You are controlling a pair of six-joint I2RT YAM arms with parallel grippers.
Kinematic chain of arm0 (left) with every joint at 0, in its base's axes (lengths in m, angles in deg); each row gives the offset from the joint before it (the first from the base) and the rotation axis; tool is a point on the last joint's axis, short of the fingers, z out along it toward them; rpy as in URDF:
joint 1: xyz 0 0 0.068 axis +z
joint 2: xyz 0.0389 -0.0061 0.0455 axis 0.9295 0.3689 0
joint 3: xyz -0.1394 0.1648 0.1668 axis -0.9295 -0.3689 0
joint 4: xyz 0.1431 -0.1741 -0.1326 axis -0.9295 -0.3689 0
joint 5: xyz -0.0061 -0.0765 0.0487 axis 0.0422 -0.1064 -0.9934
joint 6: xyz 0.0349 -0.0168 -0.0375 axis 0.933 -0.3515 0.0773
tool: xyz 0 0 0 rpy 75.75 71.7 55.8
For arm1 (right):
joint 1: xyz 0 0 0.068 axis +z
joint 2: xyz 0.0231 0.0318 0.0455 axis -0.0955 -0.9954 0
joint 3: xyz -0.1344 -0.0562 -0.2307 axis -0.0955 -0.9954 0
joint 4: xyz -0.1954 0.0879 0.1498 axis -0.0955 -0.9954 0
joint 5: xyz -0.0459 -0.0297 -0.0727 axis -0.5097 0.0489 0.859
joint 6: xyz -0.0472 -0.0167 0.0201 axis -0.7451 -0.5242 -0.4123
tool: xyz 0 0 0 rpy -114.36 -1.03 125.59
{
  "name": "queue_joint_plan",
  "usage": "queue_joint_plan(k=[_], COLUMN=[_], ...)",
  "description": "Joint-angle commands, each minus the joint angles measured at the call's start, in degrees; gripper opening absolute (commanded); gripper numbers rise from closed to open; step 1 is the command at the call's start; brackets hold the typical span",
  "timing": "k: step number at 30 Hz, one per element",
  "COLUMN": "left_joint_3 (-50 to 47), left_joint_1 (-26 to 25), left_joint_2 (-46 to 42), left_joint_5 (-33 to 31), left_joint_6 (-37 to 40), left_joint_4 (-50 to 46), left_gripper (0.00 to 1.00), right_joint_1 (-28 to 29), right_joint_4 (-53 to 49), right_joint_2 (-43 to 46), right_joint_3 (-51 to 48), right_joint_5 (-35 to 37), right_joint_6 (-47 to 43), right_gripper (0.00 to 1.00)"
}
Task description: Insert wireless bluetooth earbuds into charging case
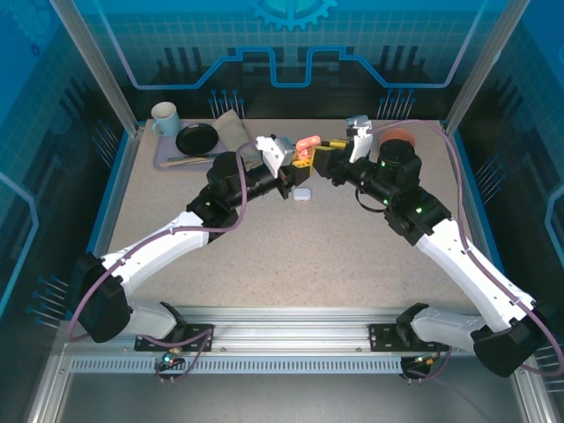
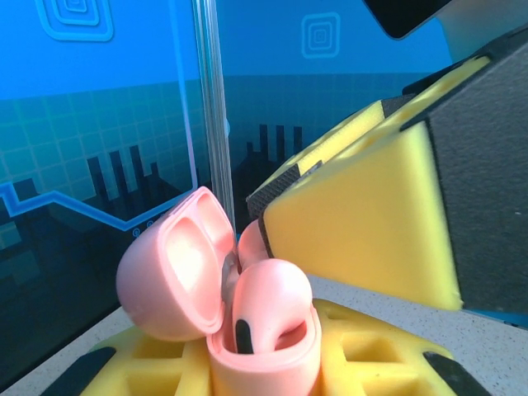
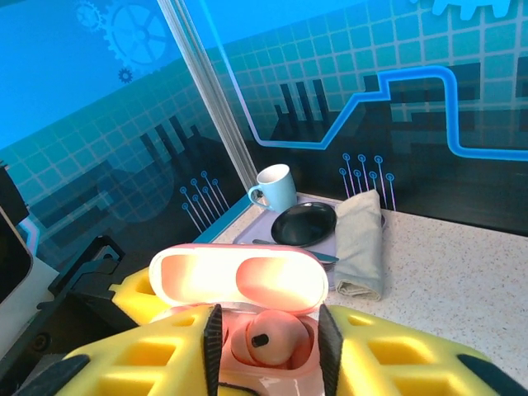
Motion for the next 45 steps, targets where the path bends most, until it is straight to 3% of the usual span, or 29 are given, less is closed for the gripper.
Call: queue_joint_plan(k=[1,14,20,27,33,39,45], left_joint_3=[2.0,1.0,0.1,-2.7,-4.3,-4.0,-3.1], left_joint_1=[0.6,0.6,0.7,0.8,0.8,0.8,1.1], left_joint_2=[0.3,0.3,0.5,0.6,0.9,1.7,3.3], left_joint_5=[-0.5,-0.8,-0.6,2.6,4.9,6.6,5.5], left_joint_6=[-1.5,-1.5,-1.5,3.3,7.1,7.7,7.0], left_joint_4=[3.2,3.6,4.6,3.3,1.3,0.4,0.3], left_gripper=[0.0,0.0,0.0,0.0,0.0,0.0,0.0], right_joint_1=[0.4,-2.8,-5.2,-9.0,-10.1,-10.0,-7.6], right_joint_4=[-0.6,0.2,-3.0,-26.3,-42.6,-47.3,-50.7], right_joint_2=[0.9,4.6,4.3,-7.9,-21.4,-29.1,-28.8], right_joint_3=[1.1,2.0,4.2,21.8,37.0,40.8,39.4], right_joint_5=[2.0,3.0,2.6,1.9,-3.3,-6.7,-6.2], right_joint_6=[0.6,5.8,10.0,11.4,11.1,11.1,9.1], right_gripper=[0.41,0.74,0.75,0.76,0.75,0.71,0.65])
